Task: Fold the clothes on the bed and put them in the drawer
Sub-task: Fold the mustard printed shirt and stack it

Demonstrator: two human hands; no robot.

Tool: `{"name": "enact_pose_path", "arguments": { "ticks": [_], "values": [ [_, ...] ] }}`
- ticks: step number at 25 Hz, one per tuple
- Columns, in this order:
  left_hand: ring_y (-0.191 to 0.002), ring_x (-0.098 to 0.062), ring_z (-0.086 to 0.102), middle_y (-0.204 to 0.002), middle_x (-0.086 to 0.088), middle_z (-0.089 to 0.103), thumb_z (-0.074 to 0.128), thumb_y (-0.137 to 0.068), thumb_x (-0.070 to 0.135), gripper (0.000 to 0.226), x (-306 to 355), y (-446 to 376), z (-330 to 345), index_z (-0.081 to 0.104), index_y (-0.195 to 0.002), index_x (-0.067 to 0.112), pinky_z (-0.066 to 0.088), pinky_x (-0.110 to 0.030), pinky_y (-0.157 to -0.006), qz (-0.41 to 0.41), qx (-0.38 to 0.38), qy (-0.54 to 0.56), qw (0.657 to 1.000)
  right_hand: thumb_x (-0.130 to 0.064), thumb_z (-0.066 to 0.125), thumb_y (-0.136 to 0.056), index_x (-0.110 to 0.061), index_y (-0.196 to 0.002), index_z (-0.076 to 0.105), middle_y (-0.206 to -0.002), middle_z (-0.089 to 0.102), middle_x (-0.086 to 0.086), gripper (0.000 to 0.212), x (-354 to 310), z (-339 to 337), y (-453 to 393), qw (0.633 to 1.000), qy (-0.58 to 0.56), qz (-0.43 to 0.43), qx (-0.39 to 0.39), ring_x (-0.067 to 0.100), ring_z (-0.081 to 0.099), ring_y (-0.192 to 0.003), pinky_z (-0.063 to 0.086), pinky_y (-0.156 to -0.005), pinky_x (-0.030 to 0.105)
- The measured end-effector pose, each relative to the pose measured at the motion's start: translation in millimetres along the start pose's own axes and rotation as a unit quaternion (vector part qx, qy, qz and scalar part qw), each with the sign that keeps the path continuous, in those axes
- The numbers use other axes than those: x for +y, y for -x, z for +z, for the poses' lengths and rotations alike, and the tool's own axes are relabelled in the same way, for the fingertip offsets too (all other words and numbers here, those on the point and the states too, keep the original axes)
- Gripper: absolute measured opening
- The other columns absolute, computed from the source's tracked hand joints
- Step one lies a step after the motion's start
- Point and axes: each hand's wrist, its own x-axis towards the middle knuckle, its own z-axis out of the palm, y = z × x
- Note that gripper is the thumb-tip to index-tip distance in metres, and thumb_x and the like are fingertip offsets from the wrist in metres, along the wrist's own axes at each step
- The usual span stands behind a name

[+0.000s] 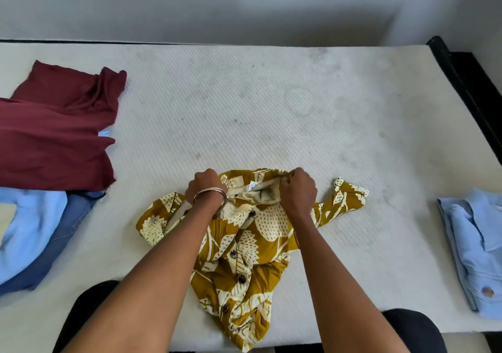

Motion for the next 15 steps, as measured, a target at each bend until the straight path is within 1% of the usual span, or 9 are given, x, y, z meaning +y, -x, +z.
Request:
{"name": "enact_pose_path", "arguments": {
  "ticks": [2, 4, 6, 8, 10, 11, 12, 14, 15],
  "values": [
    [-0.104, -0.039, 0.06, -0.11, -0.019, 0.064, 0.058, -0.09, 0.032, 0.031, -0.6, -3.6, -13.3, 0.066, -0.109, 0.009, 0.051, -0.043, -0.081, 0.014, 0.089, 0.076, 0.993, -0.017, 0.053, -0.095, -0.003, -0.1, 0.058, -0.088, 0.063, 0.007, 0.016, -2.9, -18.2, -6.8, 0.99, -0.142, -0.004, 0.021, 0.023, 0.058, -0.08, 0.041, -0.068, 0.034],
    [-0.085, -0.033, 0.06, -0.087, -0.015, 0.066, 0.059, -0.084, 0.028, 0.024, -0.9, -8.4, -29.5, 0.068, -0.09, 0.007, 0.049, -0.04, -0.072, 0.059, 0.139, 0.264, 0.953, -0.015, 0.049, -0.097, -0.006, -0.093, 0.057, -0.078, 0.058, -0.001, 0.013, -6.9, -38.1, -12.7, 0.966, -0.257, -0.012, -0.002, 0.015, 0.052, -0.071, 0.035, -0.064, 0.032],
    [-0.068, -0.022, 0.049, -0.068, -0.005, 0.054, 0.055, -0.074, 0.03, 0.017, -2.7, -10.2, -46.7, 0.058, -0.069, 0.013, 0.041, -0.037, -0.065, 0.096, 0.072, 0.458, 0.881, -0.017, 0.046, -0.099, -0.012, -0.086, 0.053, -0.075, 0.054, -0.005, 0.015, -18.1, -56.3, -16.3, 0.929, -0.368, -0.007, -0.027, 0.011, 0.048, -0.07, 0.037, -0.065, 0.033],
    [-0.071, -0.018, 0.046, -0.072, -0.005, 0.049, 0.051, -0.073, 0.034, 0.013, -5.4, -8.4, -62.8, 0.05, -0.07, 0.021, 0.037, -0.037, -0.068, 0.131, -0.014, 0.55, 0.825, -0.019, 0.044, -0.1, -0.016, -0.086, 0.05, -0.077, 0.053, -0.006, 0.016, -30.1, -72.8, -18.5, 0.919, -0.391, -0.031, -0.049, 0.01, 0.048, -0.072, 0.04, -0.068, 0.033],
    [-0.074, -0.018, 0.05, -0.078, 0.0, 0.053, 0.055, -0.087, 0.041, 0.015, -10.4, -3.1, -84.3, 0.049, -0.083, 0.028, 0.045, -0.034, -0.072, 0.224, -0.075, 0.488, 0.84, -0.026, 0.049, -0.101, -0.016, -0.096, 0.052, -0.084, 0.059, -0.004, 0.011, -37.3, -96.4, -21.2, 0.918, -0.384, -0.066, -0.073, 0.01, 0.054, -0.075, 0.045, -0.068, 0.032],
    [-0.075, -0.014, 0.051, -0.081, 0.005, 0.052, 0.059, -0.091, 0.041, 0.017, -12.8, 2.4, -100.0, 0.046, -0.094, 0.03, 0.046, -0.027, -0.068, 0.279, -0.101, 0.4, 0.867, -0.032, 0.056, -0.098, -0.017, -0.103, 0.053, -0.089, 0.062, 0.0, 0.016, -39.5, -113.3, -24.0, 0.916, -0.377, -0.087, -0.104, 0.012, 0.058, -0.076, 0.049, -0.067, 0.032],
    [-0.076, -0.013, 0.053, -0.086, 0.008, 0.052, 0.066, -0.088, 0.039, 0.033, -14.3, 5.3, -117.9, 0.042, -0.108, 0.028, 0.045, -0.021, -0.062, 0.337, -0.121, 0.277, 0.892, -0.036, 0.066, -0.092, -0.019, -0.111, 0.052, -0.095, 0.063, 0.005, 0.028, -40.7, -133.2, -26.8, 0.917, -0.352, -0.116, -0.148, 0.016, 0.061, -0.079, 0.052, -0.065, 0.033],
    [-0.079, -0.021, 0.059, -0.093, 0.0, 0.057, 0.079, -0.076, 0.032, 0.072, -10.5, 8.1, -153.3, 0.03, -0.128, 0.028, 0.049, -0.027, -0.062, 0.397, -0.101, -0.02, 0.912, -0.031, 0.085, -0.074, -0.025, -0.131, 0.048, -0.107, 0.061, 0.012, 0.067, -48.6, -170.7, -38.7, 0.946, -0.132, -0.202, -0.215, 0.026, 0.06, -0.093, 0.052, -0.075, 0.036],
    [-0.083, -0.028, 0.061, -0.097, -0.009, 0.06, 0.077, -0.079, 0.023, 0.069, -4.3, 9.8, -172.5, 0.031, -0.131, 0.027, 0.051, -0.033, -0.067, 0.399, -0.035, -0.124, 0.908, -0.023, 0.087, -0.07, -0.022, -0.139, 0.044, -0.113, 0.06, 0.014, 0.082, -58.2, -187.5, -42.8, 0.949, 0.005, -0.246, -0.2, 0.031, 0.058, -0.101, 0.049, -0.083, 0.037]
  ]
}}
